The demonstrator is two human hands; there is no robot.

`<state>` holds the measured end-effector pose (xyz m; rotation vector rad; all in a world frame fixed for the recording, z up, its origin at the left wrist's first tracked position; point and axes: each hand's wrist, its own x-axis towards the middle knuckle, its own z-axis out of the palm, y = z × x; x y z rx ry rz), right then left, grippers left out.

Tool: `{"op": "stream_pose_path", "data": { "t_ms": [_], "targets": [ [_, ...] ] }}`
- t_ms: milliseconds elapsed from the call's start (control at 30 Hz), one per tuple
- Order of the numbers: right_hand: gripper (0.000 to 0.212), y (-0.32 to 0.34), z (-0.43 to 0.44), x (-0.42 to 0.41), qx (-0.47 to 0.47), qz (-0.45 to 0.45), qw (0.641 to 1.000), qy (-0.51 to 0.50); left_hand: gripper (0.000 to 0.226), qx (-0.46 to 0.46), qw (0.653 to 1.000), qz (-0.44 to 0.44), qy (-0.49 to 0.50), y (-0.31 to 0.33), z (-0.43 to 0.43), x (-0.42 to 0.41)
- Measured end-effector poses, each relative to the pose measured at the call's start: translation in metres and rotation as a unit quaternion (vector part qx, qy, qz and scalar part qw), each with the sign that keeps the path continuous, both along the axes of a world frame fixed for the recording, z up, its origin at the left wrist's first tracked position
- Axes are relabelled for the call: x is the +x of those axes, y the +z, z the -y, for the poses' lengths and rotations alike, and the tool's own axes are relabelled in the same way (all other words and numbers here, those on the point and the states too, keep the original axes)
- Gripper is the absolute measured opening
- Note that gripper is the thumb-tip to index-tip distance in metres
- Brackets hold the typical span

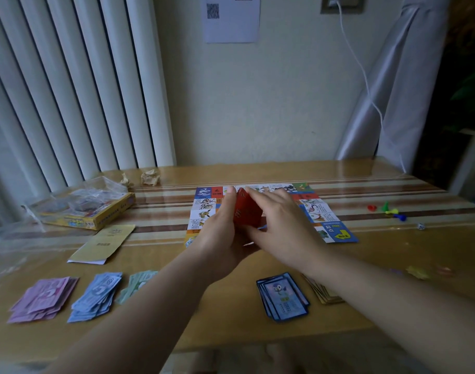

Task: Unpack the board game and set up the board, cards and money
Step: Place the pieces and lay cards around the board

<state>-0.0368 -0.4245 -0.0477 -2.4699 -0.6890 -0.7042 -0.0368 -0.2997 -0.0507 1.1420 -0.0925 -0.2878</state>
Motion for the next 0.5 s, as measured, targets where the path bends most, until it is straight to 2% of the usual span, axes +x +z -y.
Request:
{"op": "stream_pose_path", "data": {
  "t_ms": [133, 200, 267, 367, 500],
  "targets": [
    [0.070, 0.000, 0.006, 0.005, 0.012, -0.011, 0.999, 0.030, 0.053, 0.057, 0.995, -0.006, -0.081, -0.002, -0.014, 0.002],
    [0.071, 0.004, 0.010, 0.007, 0.044, -0.053, 0.996, 0.065, 0.050, 0.077, 0.992, 0.001, -0.099, 0.001, -0.022, 0.004],
    [0.066, 0.012, 0.014, 0.008, 0.077, -0.114, 0.985, 0.104, 0.051, 0.080, 0.989, 0.009, -0.127, 0.005, -0.030, 0.006],
    [0.058, 0.025, 0.019, 0.011, 0.098, -0.178, 0.971, 0.129, 0.066, 0.073, 0.983, 0.006, -0.169, 0.012, -0.034, 0.013],
    [0.054, 0.031, 0.021, 0.014, 0.105, -0.199, 0.966, 0.126, 0.058, 0.060, 0.984, -0.014, -0.167, 0.018, -0.032, 0.022]
  ]
}}
